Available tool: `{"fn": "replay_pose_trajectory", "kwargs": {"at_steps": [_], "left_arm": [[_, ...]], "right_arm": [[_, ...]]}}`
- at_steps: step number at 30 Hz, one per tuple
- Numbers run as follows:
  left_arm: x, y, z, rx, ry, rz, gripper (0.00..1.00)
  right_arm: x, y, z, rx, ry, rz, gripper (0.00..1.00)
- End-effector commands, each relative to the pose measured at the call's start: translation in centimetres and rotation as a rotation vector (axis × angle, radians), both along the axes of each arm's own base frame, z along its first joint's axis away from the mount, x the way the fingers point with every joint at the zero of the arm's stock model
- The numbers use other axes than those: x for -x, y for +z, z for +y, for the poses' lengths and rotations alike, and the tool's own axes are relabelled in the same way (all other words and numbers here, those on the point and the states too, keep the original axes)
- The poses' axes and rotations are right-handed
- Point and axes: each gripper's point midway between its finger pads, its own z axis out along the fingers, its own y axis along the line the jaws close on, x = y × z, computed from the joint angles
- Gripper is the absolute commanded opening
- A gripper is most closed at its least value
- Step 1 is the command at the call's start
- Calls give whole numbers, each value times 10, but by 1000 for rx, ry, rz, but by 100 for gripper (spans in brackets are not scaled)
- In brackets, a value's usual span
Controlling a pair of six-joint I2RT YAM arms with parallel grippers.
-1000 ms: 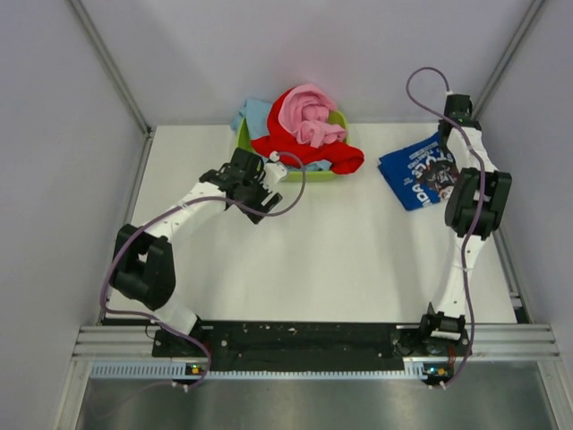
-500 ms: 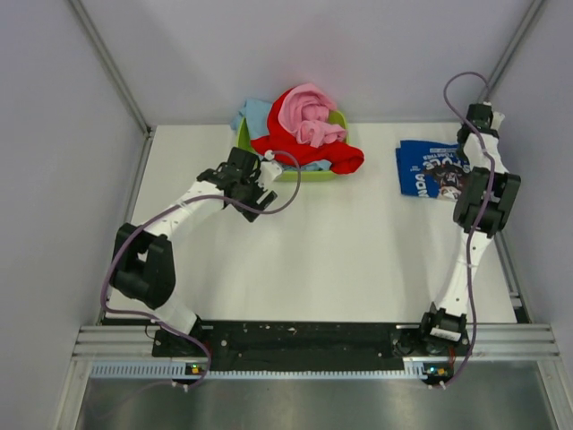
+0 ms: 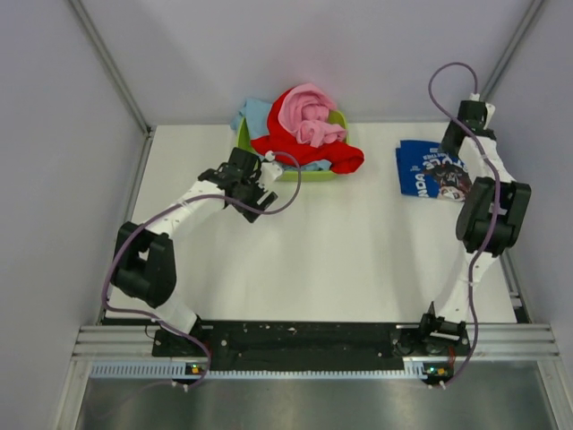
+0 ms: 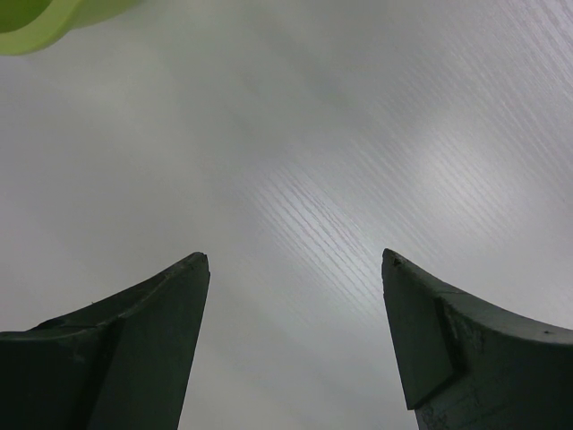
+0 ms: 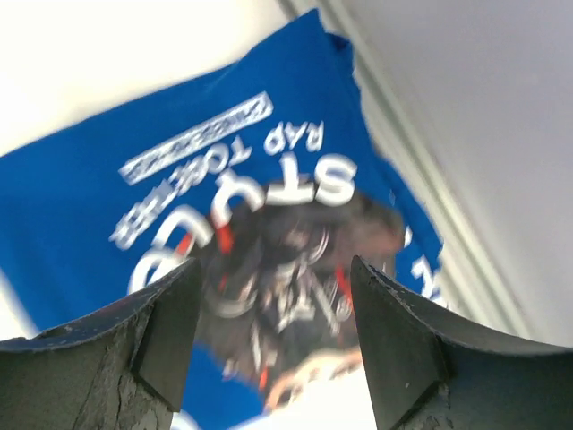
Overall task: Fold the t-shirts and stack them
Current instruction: Put the neatly folded tshirt into the corner of the board with the right arm
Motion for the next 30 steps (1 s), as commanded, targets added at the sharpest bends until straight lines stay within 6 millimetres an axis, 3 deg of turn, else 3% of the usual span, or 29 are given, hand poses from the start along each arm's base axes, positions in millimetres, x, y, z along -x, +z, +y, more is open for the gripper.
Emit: {"fn": "replay_pose_trajectory", "kwargs": {"at_steps": [1, 2, 4, 5, 8, 13, 22, 25, 30], "left_arm": [[-3, 10, -1, 21, -5, -27, 82], [-2, 9, -1, 20, -4, -28, 82], [1, 8, -7, 48, -23, -14, 82], [1, 8, -8, 54, -27, -11, 82], [1, 8, -10, 62, -31, -9, 82], [1, 8, -10, 65, -35, -15, 82], [-1, 6, -5, 39, -26, -23, 82], [-3, 7, -4, 31, -21, -30, 82], [-2, 5, -3, 24, -24, -26, 82]], "right_arm": [[31, 58, 39, -183, -7, -282, 65], [37, 51, 45, -224, -8, -315, 61], [53, 30, 53, -291, -40, -342, 40], [64, 10, 54, -324, -74, -332, 28], [81, -13, 46, -361, -152, -322, 0], [90, -46, 33, -426, -260, -302, 0], [45, -90, 33, -564, -326, -260, 0], [36, -92, 30, -594, -357, -278, 0], [37, -86, 25, -564, -358, -290, 0]]}}
